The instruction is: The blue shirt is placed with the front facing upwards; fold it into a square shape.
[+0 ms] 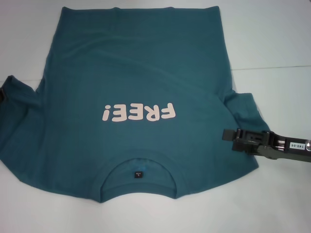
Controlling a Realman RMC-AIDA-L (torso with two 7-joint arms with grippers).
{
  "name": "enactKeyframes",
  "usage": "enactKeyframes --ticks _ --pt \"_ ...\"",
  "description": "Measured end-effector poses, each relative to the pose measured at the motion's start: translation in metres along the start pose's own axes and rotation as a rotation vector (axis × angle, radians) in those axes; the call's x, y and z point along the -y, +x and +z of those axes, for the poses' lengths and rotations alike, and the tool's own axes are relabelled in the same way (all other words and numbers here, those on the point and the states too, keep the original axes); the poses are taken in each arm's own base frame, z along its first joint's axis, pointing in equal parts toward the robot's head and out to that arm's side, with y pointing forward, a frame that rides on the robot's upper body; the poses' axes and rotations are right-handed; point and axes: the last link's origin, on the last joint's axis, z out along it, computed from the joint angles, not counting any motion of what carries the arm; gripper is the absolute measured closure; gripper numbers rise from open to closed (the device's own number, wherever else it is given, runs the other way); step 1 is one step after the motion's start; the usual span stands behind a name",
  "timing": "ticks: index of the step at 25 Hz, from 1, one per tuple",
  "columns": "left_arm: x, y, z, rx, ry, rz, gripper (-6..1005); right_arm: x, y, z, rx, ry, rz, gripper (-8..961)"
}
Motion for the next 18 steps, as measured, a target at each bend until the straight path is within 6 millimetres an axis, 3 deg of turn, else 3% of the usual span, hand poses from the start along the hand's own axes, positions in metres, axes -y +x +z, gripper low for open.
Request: enactKeyframes --ticks 9,18 --pt "0.010 0.010 -0.012 -0.010 -0.004 0.014 983 0.000 0.001 0.001 -0.003 -0.001 0.001 24" --pt "-0.016 0.025 -0.008 0.016 -0.041 0.122 983 0.000 0.001 0.001 -0.008 0.001 -0.002 24"
